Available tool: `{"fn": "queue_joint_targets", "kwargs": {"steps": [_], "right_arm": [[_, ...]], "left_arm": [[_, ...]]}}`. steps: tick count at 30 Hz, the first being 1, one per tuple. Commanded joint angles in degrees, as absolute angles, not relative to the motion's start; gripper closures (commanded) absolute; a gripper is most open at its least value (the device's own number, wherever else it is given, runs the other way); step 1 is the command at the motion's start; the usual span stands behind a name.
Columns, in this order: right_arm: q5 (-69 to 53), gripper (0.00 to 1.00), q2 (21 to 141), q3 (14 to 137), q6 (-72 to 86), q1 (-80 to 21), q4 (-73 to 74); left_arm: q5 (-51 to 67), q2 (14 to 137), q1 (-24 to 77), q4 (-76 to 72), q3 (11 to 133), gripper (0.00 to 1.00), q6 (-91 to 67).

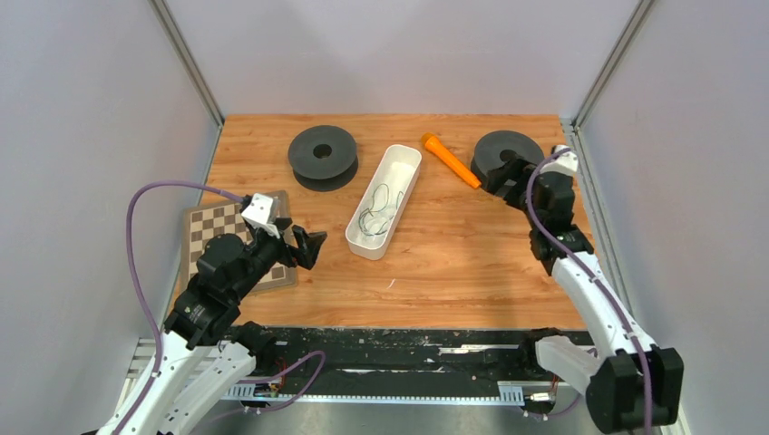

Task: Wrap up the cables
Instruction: Pick up the cable reel from the center of the board.

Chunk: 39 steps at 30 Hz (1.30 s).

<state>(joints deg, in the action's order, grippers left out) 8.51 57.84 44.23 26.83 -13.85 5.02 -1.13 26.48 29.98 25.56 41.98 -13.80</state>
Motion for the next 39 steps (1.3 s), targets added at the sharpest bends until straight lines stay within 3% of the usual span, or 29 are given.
{"fn": "queue_joint_targets", "kwargs": {"steps": [1,5,8,19,30,39], "right_arm": [[-9.88,0.14,62.03,40.92,33.35,-1.06,-9.66],[-17.32,0.32,69.56,38.02,41.88,9.48,-20.37],[-20.91,0.40,76.27,36.50,45.91,12.83,-28.58],[-30.29,0.43,101.74,39.01,56.74,18.91,-53.00],[-36.28,0.45,124.96,44.91,73.03,20.75,-87.76],[-37.09,0.57,131.59,51.53,77.13,21.66,-91.58]], "left_arm": [[-0.38,26.74,30.14,24.53,43.59,0.00,-14.59],[-0.35,26.76,30.14,24.39,43.56,0.00,-14.51],[-0.35,26.93,30.13,24.30,43.38,0.00,-14.44],[-0.35,29.16,30.09,24.30,43.55,0.00,-14.03],[-0.35,30.48,30.12,24.29,43.59,0.00,-13.73],[-0.35,31.78,30.11,24.35,43.60,0.00,-13.47]]}}
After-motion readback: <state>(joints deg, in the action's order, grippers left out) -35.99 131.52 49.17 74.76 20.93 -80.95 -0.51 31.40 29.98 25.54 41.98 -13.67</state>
